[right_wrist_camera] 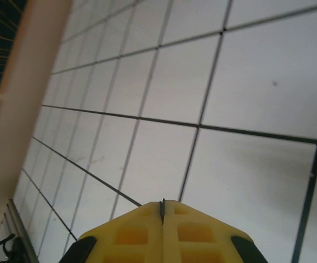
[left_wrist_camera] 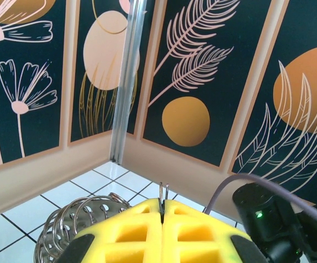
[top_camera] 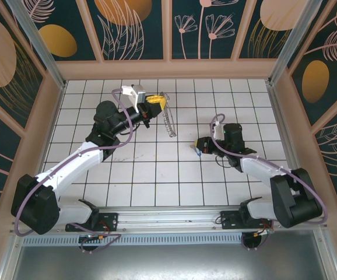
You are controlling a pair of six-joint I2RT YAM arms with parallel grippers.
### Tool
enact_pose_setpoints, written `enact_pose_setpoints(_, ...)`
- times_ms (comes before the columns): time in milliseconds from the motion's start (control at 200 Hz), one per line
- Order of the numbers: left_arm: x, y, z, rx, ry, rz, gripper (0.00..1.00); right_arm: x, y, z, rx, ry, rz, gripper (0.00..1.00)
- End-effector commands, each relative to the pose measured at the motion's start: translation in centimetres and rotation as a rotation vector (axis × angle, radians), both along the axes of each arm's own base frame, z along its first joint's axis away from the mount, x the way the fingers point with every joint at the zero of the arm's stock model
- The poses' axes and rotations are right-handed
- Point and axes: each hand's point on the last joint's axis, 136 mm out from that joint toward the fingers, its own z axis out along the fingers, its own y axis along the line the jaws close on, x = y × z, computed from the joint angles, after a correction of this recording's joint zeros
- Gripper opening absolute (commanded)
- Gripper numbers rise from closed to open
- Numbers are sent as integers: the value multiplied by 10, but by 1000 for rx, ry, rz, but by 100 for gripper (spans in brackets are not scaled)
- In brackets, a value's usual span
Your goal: Put the keys on the keyring
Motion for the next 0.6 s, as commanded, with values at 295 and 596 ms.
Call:
enact_pose_setpoints(295, -4, -2, 0, 30, -97, -8, 0, 13, -6, 136, 131, -443, 41, 0)
enact_pose_setpoints(596, -4, -5, -15, 106, -196, -3, 0, 24, 2, 201, 201, -609, 81, 0)
